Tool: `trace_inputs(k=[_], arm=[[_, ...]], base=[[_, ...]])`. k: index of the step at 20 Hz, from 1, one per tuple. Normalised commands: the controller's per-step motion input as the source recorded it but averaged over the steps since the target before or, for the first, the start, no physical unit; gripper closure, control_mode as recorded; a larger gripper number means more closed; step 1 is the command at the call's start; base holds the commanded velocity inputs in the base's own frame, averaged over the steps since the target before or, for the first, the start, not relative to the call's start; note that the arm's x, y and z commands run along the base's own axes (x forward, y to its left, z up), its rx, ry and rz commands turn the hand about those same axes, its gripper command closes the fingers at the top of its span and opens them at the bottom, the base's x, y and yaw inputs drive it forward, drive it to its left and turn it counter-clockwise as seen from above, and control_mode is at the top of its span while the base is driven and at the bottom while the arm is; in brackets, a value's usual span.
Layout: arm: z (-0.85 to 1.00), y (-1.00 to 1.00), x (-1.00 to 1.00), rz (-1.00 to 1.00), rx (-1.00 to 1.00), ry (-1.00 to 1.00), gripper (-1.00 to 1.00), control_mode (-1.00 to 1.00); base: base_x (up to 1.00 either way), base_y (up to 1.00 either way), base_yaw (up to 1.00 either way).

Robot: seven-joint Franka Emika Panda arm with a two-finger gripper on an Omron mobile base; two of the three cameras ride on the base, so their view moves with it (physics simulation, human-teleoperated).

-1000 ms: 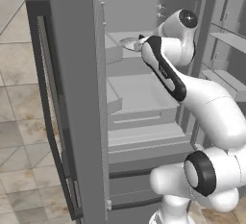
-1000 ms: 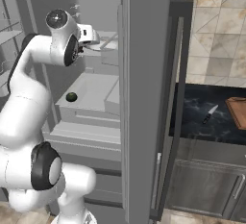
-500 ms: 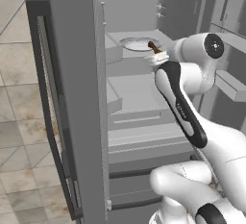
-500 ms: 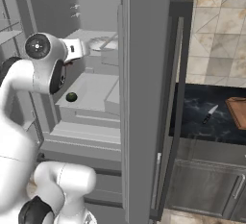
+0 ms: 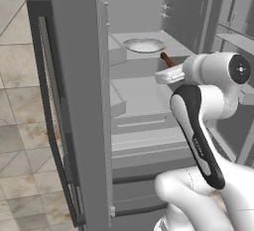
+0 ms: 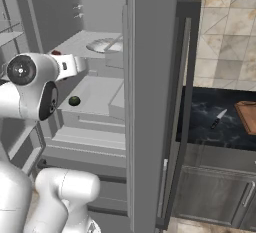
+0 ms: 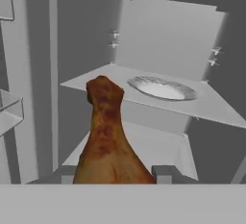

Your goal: Retrieve the chicken drumstick from the fridge and place it on the cutting board.

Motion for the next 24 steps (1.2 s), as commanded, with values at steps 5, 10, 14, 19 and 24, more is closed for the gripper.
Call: trace_inputs(k=[5, 10, 14, 19, 24], arm=[[0.00, -0.09, -0.28, 0.00, 0.00, 0.00, 1.00, -1.00], [0.00, 0.00, -0.01, 0.00, 0.00, 0.00, 1.00, -1.00], [0.00, 0.00, 0.00, 0.00, 0.00, 0.00, 1.00, 1.00], [0.00, 0.00, 0.00, 0.00, 0.00, 0.00, 1.00, 1.00], [0.00, 0.00, 0.00, 0.00, 0.00, 0.00, 1.00, 1.00]], base=[[0.00, 0.00, 0.00], [0.00, 0.00, 0.00], [0.00, 0.00, 0.00], [-0.39, -0.04, 0.00], [-0.86, -0.10, -0.01]])
